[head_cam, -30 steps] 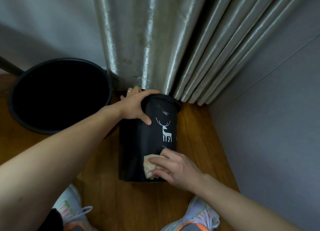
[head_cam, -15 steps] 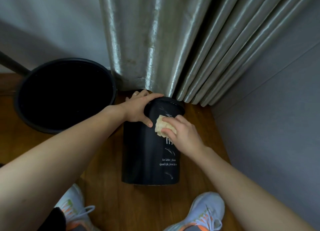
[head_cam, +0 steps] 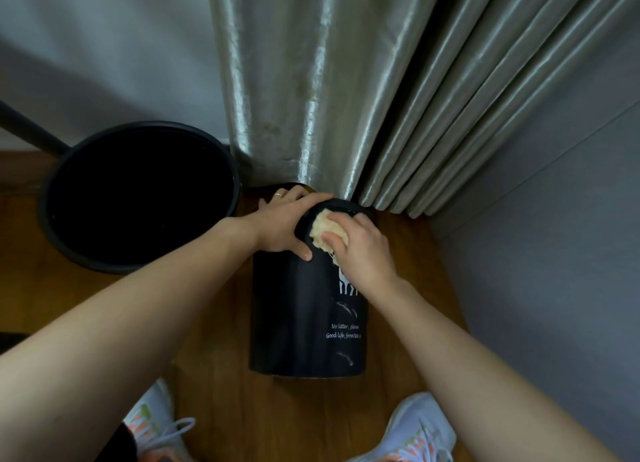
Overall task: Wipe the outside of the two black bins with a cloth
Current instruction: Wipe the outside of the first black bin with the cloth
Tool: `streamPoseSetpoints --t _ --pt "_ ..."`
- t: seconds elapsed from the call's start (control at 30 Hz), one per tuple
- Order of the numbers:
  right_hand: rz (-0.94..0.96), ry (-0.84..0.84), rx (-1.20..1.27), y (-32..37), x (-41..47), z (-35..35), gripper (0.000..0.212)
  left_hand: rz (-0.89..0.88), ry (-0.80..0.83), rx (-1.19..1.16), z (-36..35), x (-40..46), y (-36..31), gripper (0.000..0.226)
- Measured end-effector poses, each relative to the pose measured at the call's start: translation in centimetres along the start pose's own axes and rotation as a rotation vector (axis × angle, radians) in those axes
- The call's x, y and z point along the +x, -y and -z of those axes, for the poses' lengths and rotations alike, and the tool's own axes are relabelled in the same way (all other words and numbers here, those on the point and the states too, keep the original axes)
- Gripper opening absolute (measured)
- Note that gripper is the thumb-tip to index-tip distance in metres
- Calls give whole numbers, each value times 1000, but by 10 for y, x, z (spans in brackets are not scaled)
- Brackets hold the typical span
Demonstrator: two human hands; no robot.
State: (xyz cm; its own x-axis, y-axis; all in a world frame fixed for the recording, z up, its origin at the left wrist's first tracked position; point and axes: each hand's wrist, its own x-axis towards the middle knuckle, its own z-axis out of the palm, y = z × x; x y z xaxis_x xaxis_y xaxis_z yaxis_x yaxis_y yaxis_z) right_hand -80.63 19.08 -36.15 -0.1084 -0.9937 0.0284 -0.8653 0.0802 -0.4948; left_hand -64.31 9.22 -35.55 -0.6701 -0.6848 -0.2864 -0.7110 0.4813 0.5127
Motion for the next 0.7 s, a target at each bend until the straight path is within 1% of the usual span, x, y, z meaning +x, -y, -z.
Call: streamPoseSetpoints --t 0.1,0.17,0.37,0.57,0.7 --pt "48 42 -23 9 8 -2 41 1 0 2 0 0 0 115" --pt "45 56 -46 4 10 2 40 -2 -1 0 0 -1 2 115" --pt "-94 24 -62 -28 9 18 38 -2 4 -10 3 -2 4 115" --pt "50 94 -7 0 10 6 39 2 -1 -4 3 -3 5 116" --pt "-43 56 -58 -19 8 14 38 -2 -2 -14 3 -3 7 116"
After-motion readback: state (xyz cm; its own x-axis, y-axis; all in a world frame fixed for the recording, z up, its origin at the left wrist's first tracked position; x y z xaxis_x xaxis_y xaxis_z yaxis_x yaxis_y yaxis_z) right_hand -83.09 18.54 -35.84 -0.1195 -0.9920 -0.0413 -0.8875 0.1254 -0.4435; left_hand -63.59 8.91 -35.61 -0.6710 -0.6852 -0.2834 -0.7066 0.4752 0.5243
